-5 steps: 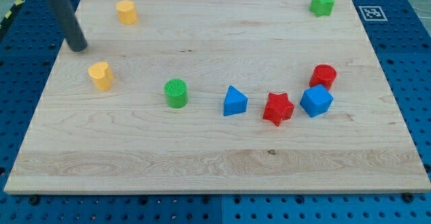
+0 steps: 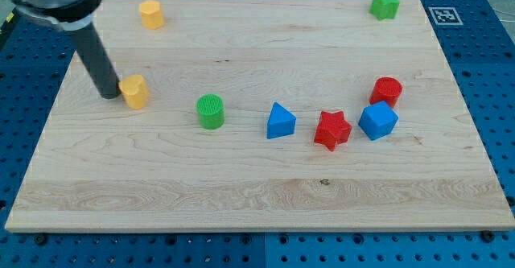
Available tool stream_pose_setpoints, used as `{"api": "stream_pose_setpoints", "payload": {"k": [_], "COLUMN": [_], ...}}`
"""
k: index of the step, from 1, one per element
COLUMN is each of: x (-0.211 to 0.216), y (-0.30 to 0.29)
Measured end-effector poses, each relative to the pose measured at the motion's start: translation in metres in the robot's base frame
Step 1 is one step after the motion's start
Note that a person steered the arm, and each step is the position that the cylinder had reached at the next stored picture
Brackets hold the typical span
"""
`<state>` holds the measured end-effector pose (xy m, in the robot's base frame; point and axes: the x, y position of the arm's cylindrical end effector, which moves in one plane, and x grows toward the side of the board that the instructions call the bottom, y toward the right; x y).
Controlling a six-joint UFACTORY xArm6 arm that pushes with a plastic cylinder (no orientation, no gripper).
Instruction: Place heart above the green circle
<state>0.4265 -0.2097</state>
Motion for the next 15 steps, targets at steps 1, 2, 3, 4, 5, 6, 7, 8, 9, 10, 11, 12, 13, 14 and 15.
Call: {"api": "stream_pose_setpoints", "payload": {"k": [1,2,3,4,5,6,7,8,9,10,11,12,13,14,15], "x": [0.000,0.014,0.018,0.012,-0.005,-0.007,0.022,0.024,0.013,0.008,0.008,-0.005,-0.005,-0.005,-0.005], "y": [0.004,0.008,0.010,0.033,0.035,0.038,0.040,0.075,0.107,0.115,0.115,0.115,0.115,0.115,0.109]}}
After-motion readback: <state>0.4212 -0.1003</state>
